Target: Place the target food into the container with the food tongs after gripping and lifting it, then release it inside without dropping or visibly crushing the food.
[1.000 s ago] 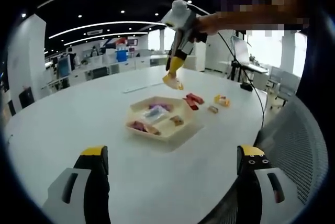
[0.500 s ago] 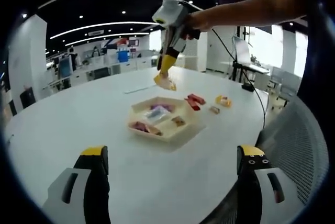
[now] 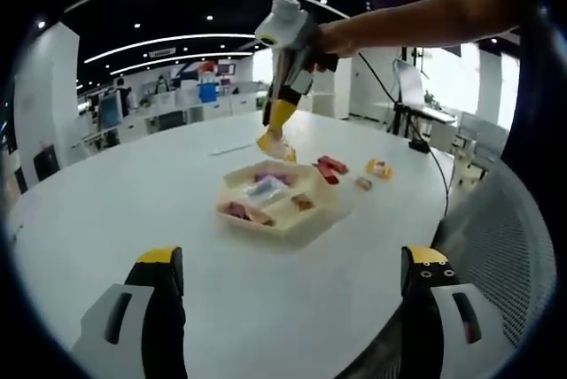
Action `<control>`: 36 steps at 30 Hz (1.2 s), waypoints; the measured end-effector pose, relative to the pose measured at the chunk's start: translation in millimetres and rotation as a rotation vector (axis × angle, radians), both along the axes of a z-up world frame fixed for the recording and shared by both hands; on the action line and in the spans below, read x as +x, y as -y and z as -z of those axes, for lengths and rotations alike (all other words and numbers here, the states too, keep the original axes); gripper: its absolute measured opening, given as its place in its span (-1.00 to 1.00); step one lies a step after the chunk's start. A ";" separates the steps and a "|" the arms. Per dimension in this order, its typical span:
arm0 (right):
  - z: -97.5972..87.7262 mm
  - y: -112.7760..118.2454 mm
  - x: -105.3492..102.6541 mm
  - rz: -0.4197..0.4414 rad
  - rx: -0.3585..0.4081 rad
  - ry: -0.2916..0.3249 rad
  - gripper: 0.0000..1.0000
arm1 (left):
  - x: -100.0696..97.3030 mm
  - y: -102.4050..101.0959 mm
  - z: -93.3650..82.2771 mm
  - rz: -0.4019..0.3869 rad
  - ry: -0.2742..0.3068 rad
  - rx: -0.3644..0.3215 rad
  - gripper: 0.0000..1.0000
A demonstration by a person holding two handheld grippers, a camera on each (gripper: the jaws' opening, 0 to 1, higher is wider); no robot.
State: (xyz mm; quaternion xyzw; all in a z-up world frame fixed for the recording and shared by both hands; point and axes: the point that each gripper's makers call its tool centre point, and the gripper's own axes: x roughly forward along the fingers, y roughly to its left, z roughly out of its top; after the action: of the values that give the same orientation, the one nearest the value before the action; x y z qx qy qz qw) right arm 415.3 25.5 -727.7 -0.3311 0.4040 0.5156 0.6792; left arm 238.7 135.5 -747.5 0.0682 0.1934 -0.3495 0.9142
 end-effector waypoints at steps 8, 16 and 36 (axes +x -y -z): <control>4.3 -0.7 4.2 0.026 0.018 0.002 -0.59 | -2.0 1.5 4.1 0.014 -0.009 0.015 0.99; 3.8 2.5 6.3 0.035 0.028 0.003 -0.59 | -0.2 -2.2 2.4 -0.002 -0.004 0.004 0.99; -12.5 62.9 11.2 0.123 0.059 0.035 -0.51 | 0.1 -2.9 2.1 -0.008 -0.011 -0.005 0.99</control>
State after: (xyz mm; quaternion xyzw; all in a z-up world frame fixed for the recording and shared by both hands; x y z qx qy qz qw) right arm 426.4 -37.4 -715.3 -0.2945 0.3965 0.4787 0.7259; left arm 238.7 138.5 -749.6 0.0636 0.1976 -0.3468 0.9147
